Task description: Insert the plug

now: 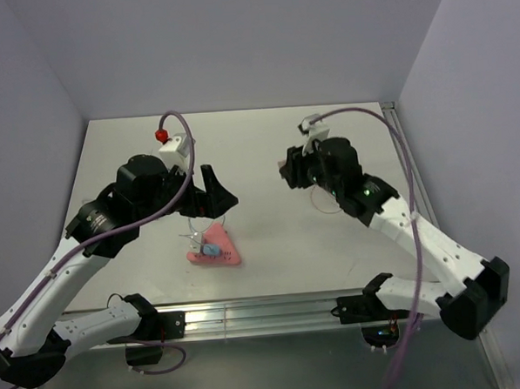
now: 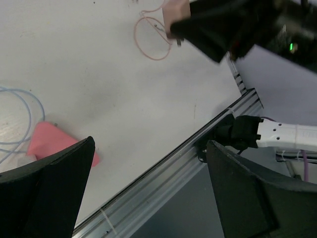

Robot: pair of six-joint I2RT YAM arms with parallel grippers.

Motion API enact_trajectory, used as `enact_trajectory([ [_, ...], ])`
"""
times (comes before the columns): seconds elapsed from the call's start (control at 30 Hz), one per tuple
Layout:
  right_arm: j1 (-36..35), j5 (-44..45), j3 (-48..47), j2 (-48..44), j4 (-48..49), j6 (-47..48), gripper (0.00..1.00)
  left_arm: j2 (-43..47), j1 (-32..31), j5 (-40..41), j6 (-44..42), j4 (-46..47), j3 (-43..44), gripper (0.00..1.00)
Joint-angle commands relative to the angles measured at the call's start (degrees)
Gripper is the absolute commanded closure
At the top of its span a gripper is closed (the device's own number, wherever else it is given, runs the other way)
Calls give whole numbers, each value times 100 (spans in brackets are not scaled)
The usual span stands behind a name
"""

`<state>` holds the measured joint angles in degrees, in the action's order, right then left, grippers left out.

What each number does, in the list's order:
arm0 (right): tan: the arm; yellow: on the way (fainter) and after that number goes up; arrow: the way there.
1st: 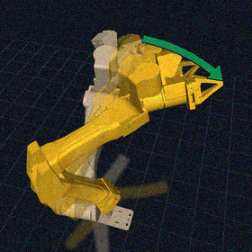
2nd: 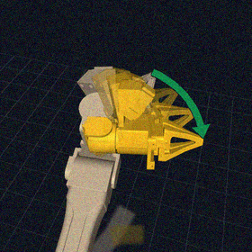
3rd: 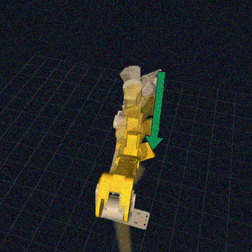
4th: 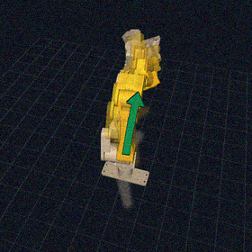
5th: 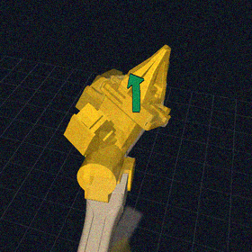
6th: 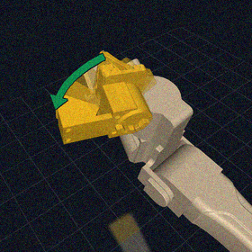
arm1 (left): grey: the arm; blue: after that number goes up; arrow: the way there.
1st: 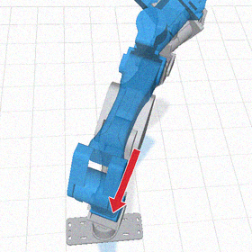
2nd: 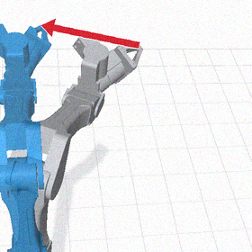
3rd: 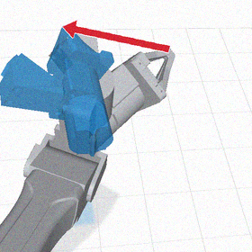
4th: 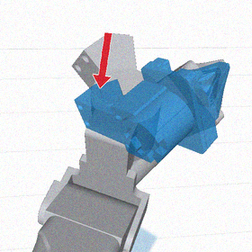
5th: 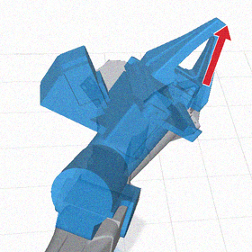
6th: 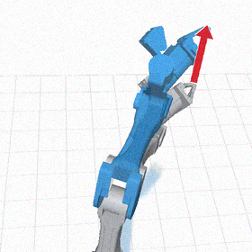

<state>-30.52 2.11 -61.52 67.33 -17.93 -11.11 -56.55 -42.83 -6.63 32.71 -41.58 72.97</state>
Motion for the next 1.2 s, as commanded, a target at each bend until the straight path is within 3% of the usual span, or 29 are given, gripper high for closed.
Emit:
enact_trajectory([
  [0.0,-862,-185,700,-849,376,996,100,-84,143,-179,534,-421,490,1],
  [0.17,-2368,52,1133,-1853,467,1480,100,-180,520,-1013,886,-570,490,3],
  [0.33,-3729,745,1177,-1952,282,1639,100,-251,671,-2007,1246,-456,175,11],
  [0.47,-4311,1027,1186,-1733,325,1726,100,-330,662,-2474,1448,-395,-317,16],
  [0.8,-4647,1108,1195,-1574,615,1806,100,-40,609,-2817,1589,18,-819,34],
  [1.17,-4664,879,993,-1460,572,1832,100,-251,3,-2615,1765,326,-986,32],
])
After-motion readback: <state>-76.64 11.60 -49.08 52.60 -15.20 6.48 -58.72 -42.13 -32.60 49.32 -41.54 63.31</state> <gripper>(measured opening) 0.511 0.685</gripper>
